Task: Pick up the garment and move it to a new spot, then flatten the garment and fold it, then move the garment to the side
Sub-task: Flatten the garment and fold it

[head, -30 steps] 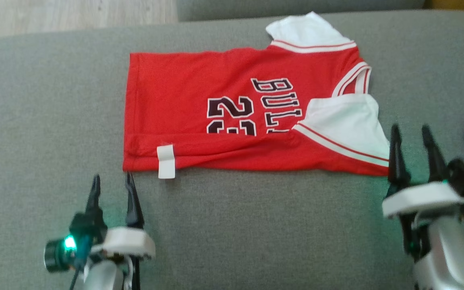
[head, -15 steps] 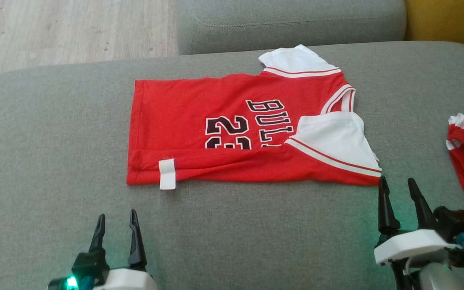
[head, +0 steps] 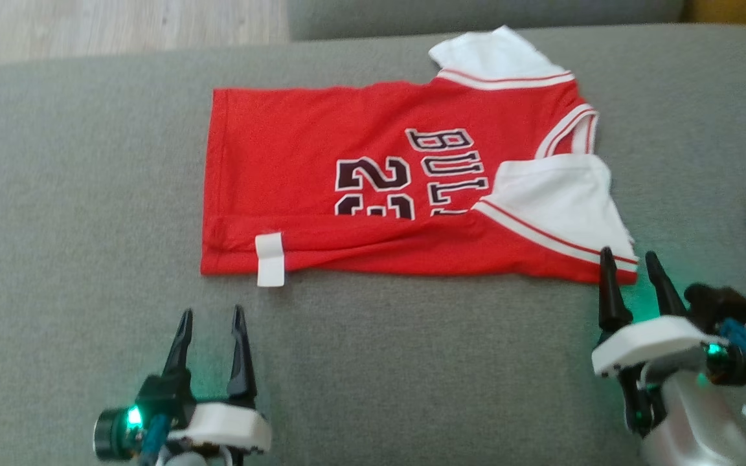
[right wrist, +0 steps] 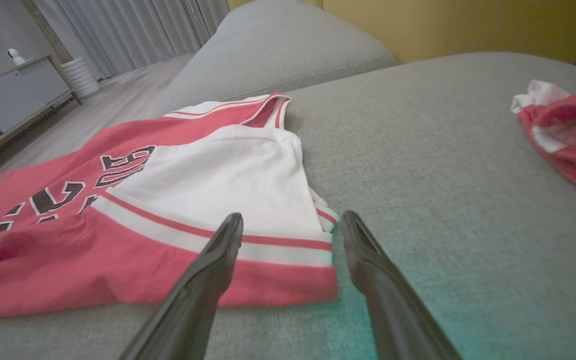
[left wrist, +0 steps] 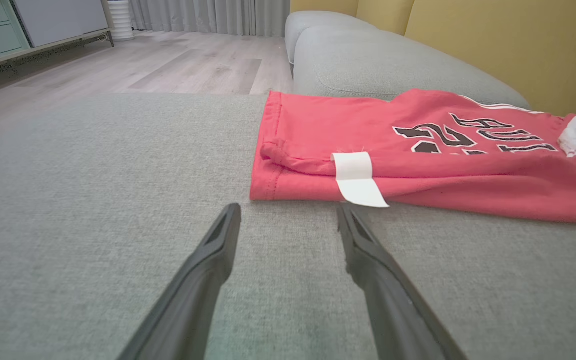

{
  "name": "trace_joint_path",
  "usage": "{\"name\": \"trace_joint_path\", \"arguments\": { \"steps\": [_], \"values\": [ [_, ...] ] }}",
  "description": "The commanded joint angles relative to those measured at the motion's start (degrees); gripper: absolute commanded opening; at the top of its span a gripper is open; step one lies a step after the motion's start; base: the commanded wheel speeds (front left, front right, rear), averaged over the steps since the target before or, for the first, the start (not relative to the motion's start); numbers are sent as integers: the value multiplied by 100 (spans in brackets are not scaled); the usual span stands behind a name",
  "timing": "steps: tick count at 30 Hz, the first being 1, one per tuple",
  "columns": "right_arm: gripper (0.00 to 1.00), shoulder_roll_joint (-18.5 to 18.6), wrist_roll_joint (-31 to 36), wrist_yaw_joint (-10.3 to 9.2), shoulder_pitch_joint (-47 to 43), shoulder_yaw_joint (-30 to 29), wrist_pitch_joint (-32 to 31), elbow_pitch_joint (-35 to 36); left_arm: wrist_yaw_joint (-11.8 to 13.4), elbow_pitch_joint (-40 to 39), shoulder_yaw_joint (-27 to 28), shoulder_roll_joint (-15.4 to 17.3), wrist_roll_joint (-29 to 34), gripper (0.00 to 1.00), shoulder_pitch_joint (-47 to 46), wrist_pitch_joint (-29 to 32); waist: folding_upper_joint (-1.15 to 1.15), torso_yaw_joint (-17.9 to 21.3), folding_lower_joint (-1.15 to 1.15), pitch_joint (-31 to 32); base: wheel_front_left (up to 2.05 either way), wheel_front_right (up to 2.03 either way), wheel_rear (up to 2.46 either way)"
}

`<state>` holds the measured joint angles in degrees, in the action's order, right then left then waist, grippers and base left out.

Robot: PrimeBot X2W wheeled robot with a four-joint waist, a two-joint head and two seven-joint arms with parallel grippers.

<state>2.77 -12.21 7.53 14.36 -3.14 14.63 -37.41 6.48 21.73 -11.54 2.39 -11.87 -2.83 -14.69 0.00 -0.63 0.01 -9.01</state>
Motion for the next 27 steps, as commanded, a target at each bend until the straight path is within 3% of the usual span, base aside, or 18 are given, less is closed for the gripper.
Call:
{"name": "trace_joint_path", "arguments": {
  "steps": [1, 5, 6, 8, 9, 21, 27],
  "values": [
    [100, 18, 19, -4, 234, 59, 23, -61, -10, -144, 90, 49, -39, 100, -252, -30, 0, -115, -1, -184, 0, 0, 0],
    [100, 18, 110, -4, 466, -105, -38, -703, 12, -121, -37, 49, -105, 100, -366, -30, 0, -223, -1, -319, 0, 0, 0],
    [96, 18, 144, -4, 493, -108, -61, -851, 12, -117, -56, 49, -129, 100, -385, -30, 0, -242, -1, -339, 0, 0, 0],
    [24, 17, 163, -4, 535, -93, -57, -1079, 2, -112, -77, 49, -167, 100, -431, -30, 0, -273, -1, -367, 0, 0, 0],
    [0, 16, 138, -4, 544, -68, -50, -1156, -4, -111, -83, 49, -187, 100, -461, -30, 0, -282, -1, -378, 0, 0, 0],
    [0, 83, -152, -4, 666, 236, 33, -973, -423, 235, 249, 49, -742, 100, -1204, -30, 0, -117, -1, -600, 0, 0, 0],
    [0, 123, -285, -4, 690, 346, 35, -646, -521, 979, 248, 49, -906, 100, -1544, -30, 0, 40, -1, -732, 0, 0, 0]
  ]
}}
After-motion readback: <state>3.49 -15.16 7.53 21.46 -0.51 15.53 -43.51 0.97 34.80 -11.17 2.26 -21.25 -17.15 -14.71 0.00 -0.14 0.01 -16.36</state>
